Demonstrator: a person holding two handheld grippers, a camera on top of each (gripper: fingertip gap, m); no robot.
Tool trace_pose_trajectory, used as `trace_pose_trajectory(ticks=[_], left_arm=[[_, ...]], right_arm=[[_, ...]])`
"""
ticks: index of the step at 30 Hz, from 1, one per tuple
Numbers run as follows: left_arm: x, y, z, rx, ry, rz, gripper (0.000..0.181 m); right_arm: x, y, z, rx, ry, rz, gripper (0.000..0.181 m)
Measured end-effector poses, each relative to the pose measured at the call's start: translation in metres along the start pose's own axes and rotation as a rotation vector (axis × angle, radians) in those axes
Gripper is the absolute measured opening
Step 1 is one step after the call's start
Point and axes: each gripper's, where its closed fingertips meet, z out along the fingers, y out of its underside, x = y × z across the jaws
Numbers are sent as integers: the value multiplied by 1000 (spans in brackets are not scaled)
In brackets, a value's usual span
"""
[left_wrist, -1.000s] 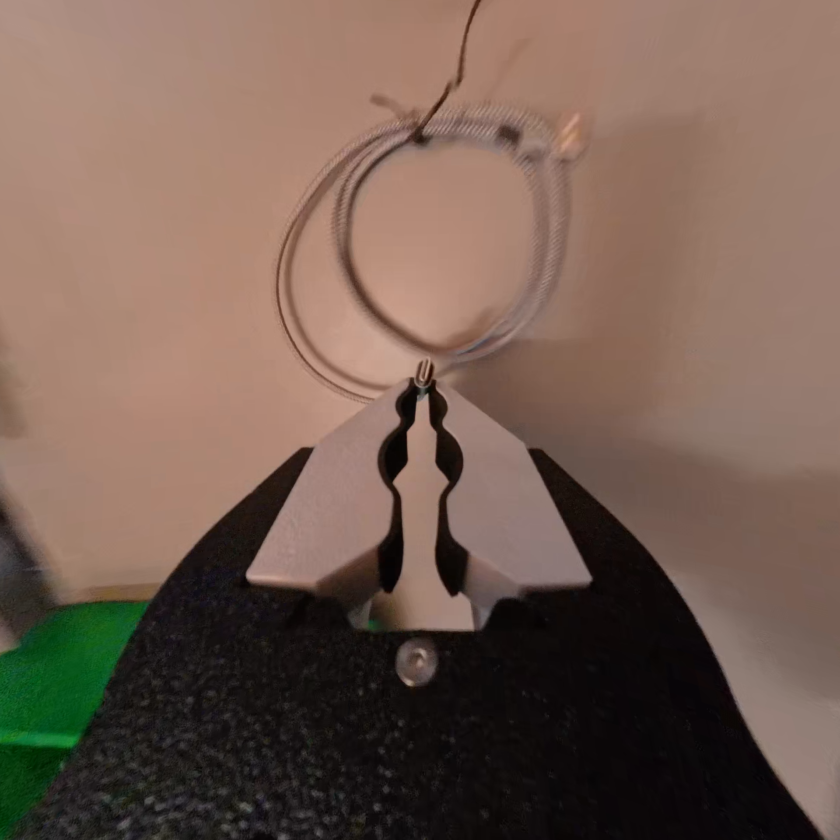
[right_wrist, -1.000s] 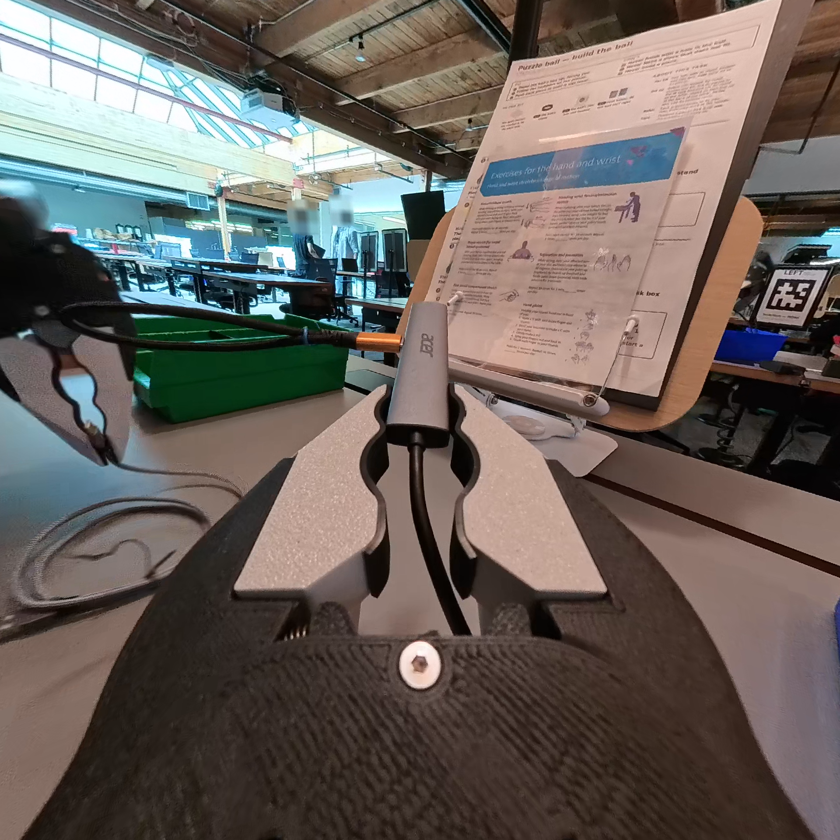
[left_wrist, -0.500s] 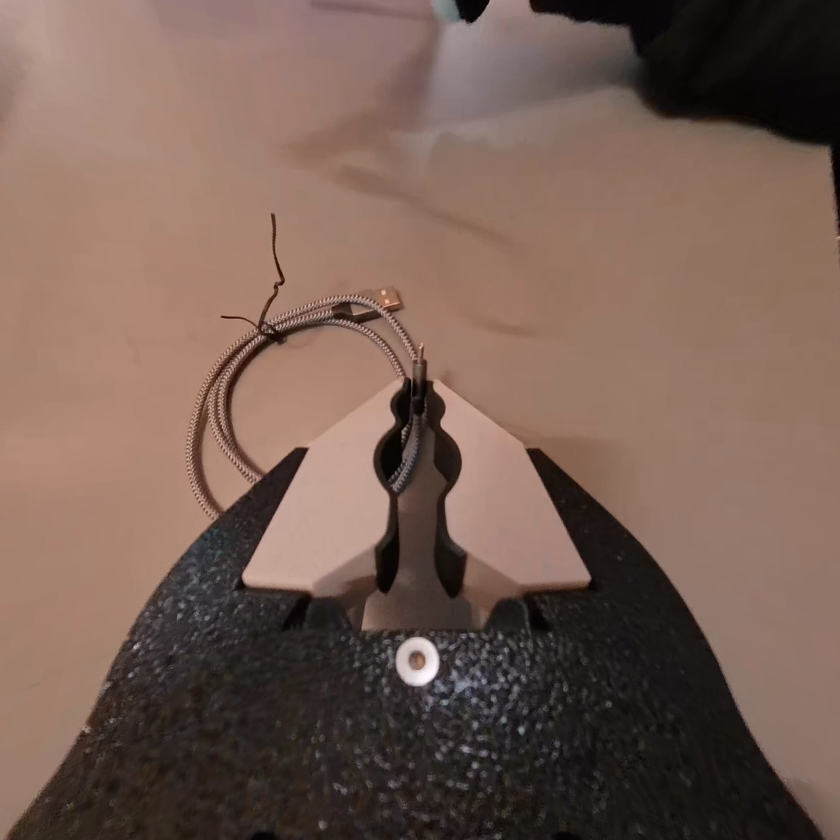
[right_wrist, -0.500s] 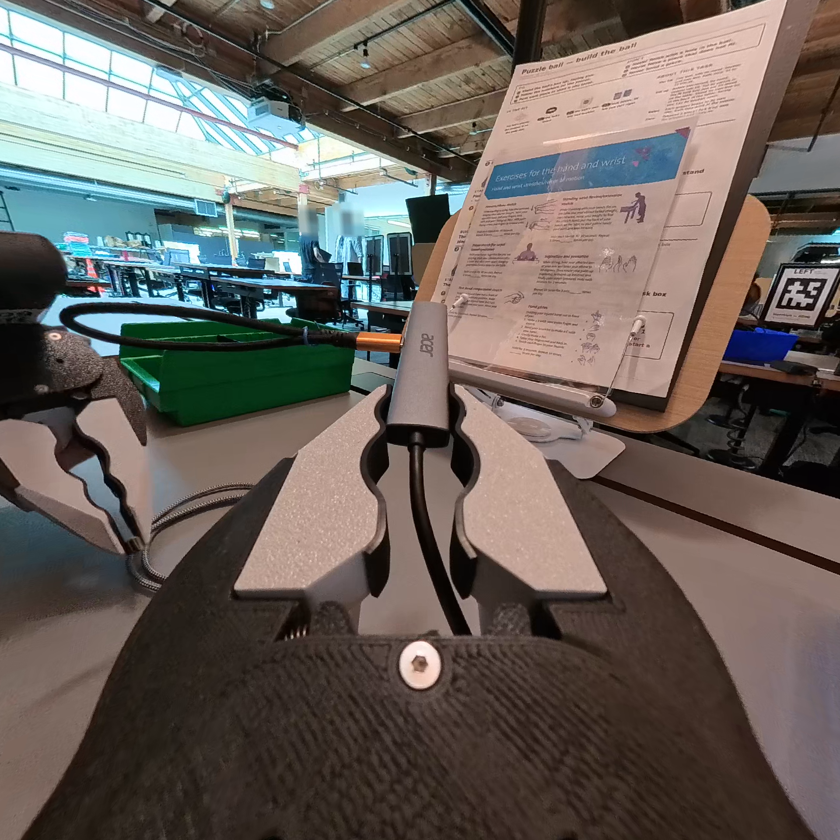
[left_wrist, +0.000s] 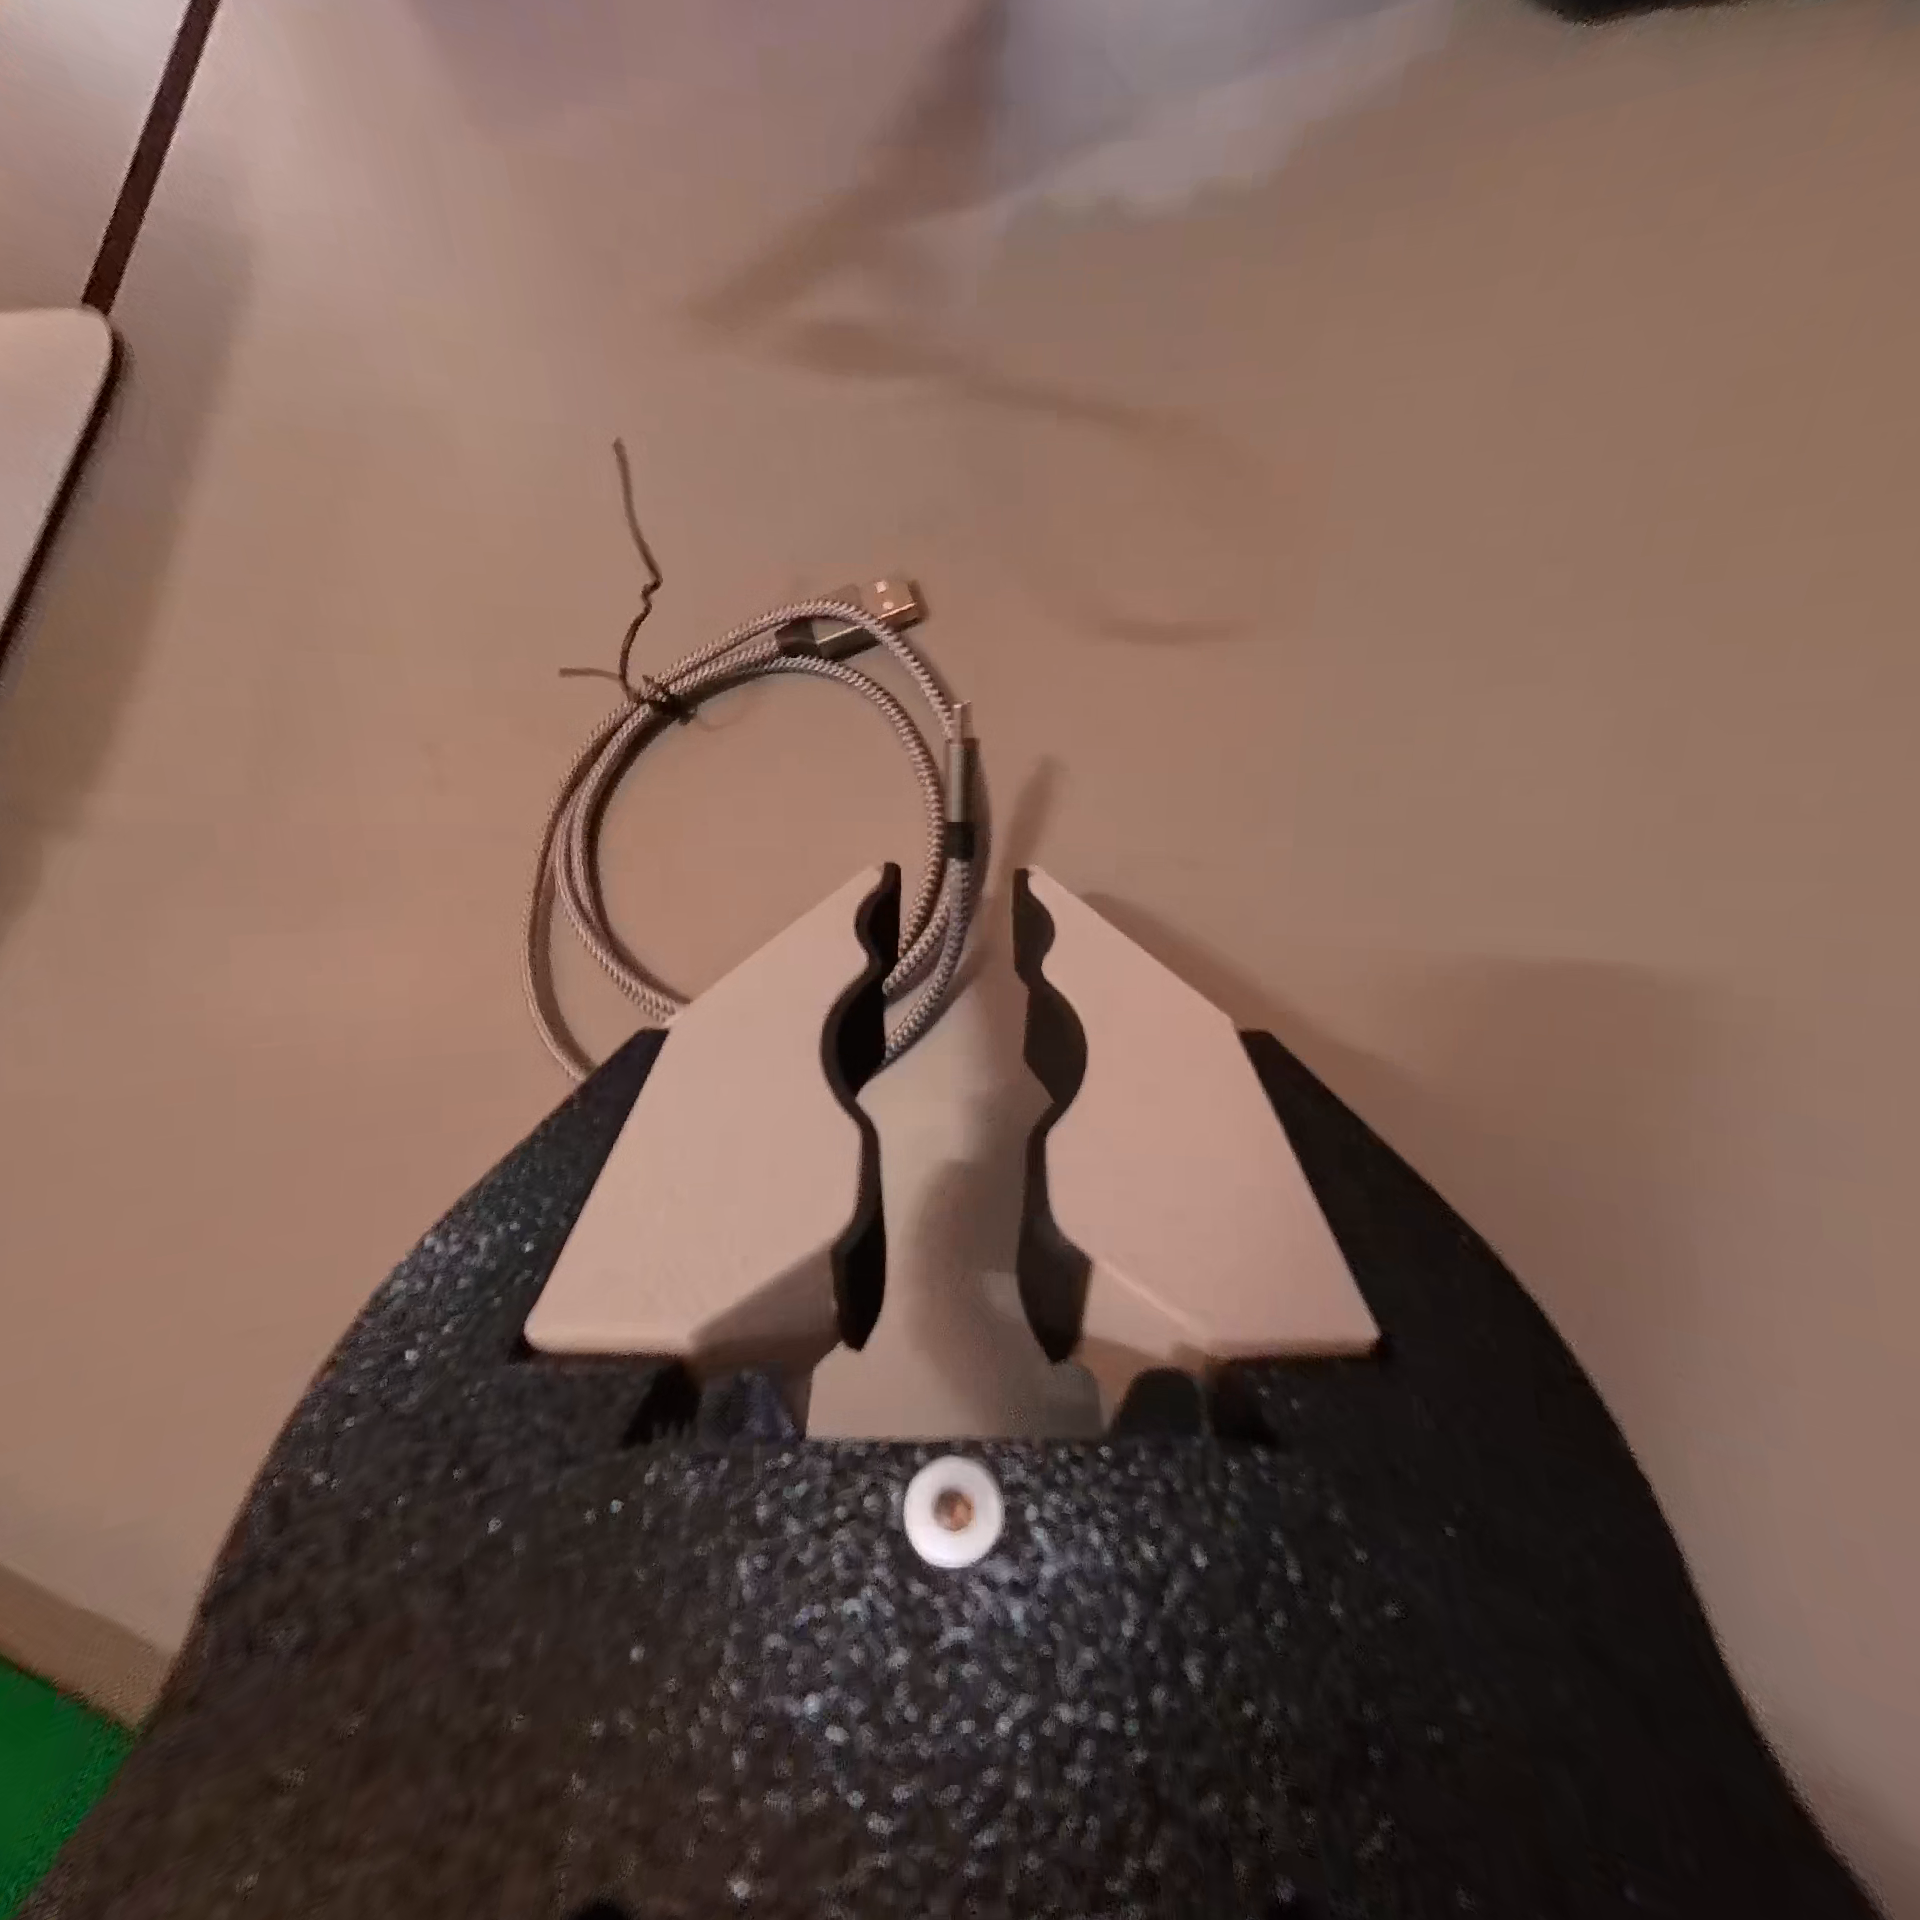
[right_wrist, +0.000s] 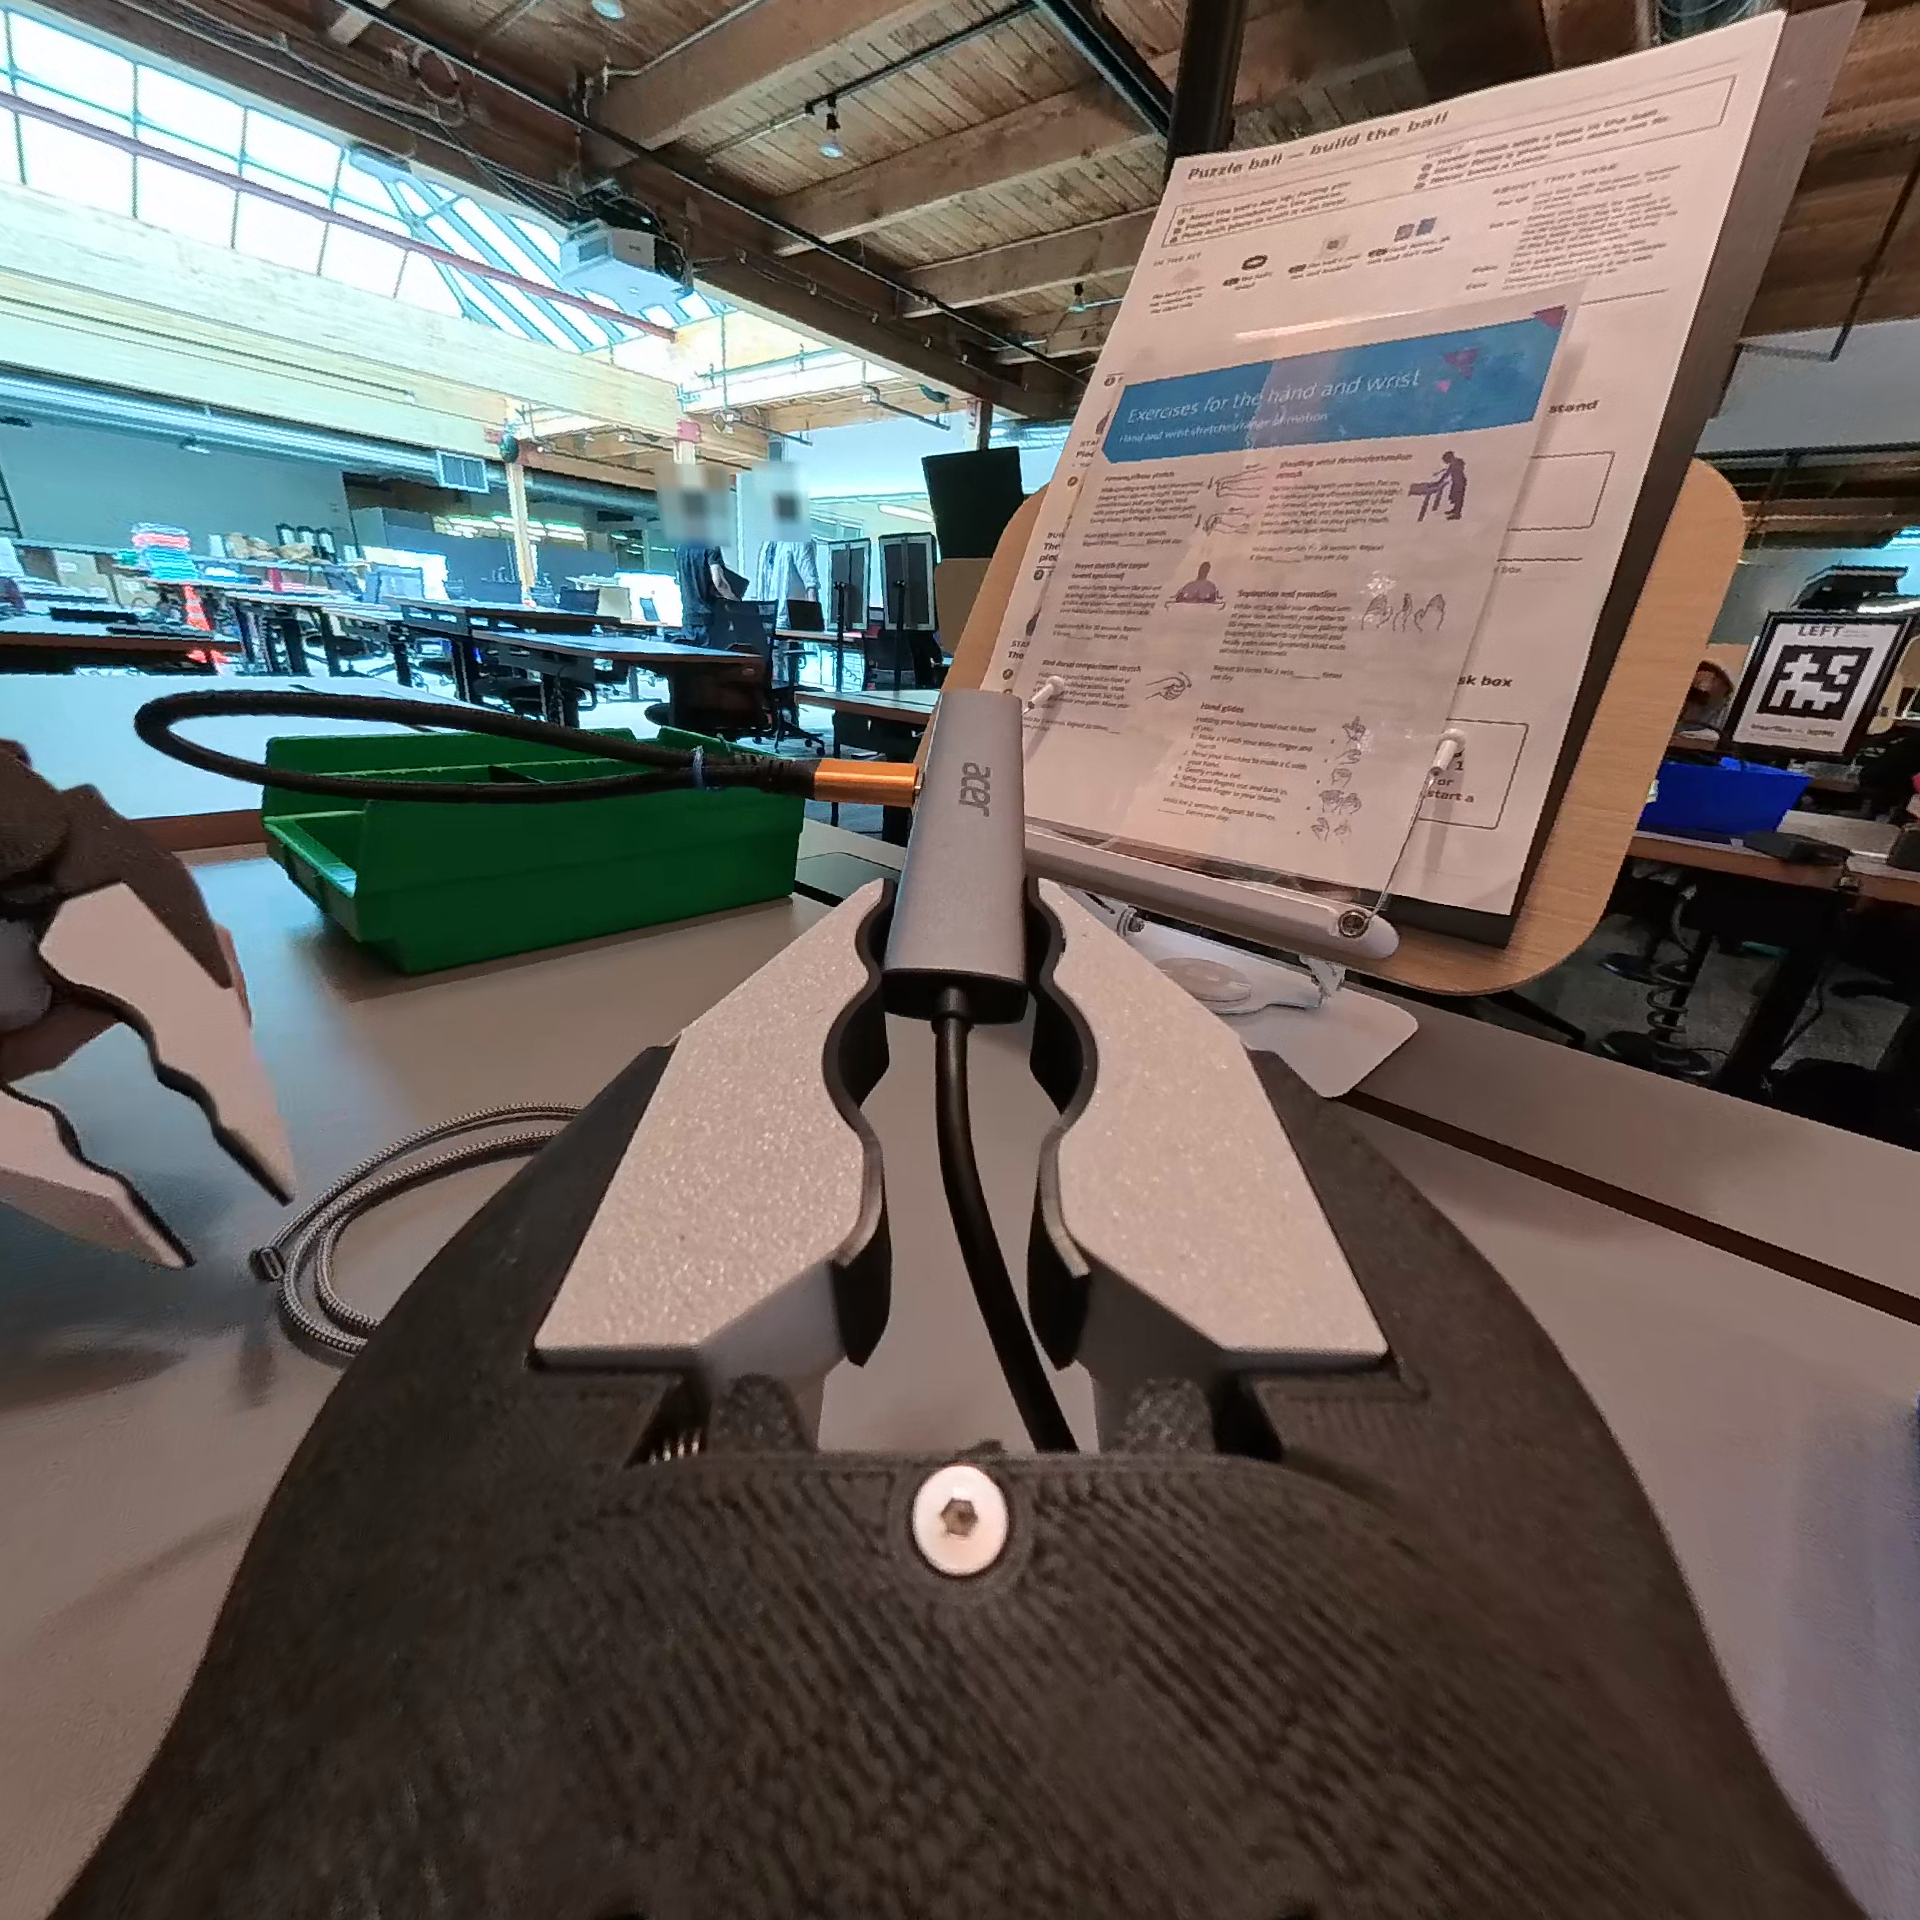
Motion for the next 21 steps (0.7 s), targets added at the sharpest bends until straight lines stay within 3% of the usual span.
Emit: trace_pose_trajectory(ticks=[1,3,5,8,11,17,21], left_arm=[[-1,0,1,15,-1,-54,19],[-2,-7,1,81,-30,-139,19],[-9,-9,0,106,-170,-139,18],[-16,-4,-3,27,-461,-18,21],[-12,-5,-3,-59,-657,115,22],[-9,-3,12,-196,-784,256,26],[-8,-8,15,-208,-827,297,23]], right_arm=[[0,0,0,-2,2,-3,22],[0,1,0,-5,18,-13,22],[0,1,1,-7,25,-19,22],[1,1,1,-7,32,-21,22],[1,3,2,-13,29,-13,22],[-3,5,3,-18,18,-15,22],[-2,6,3,-21,20,-11,22]])
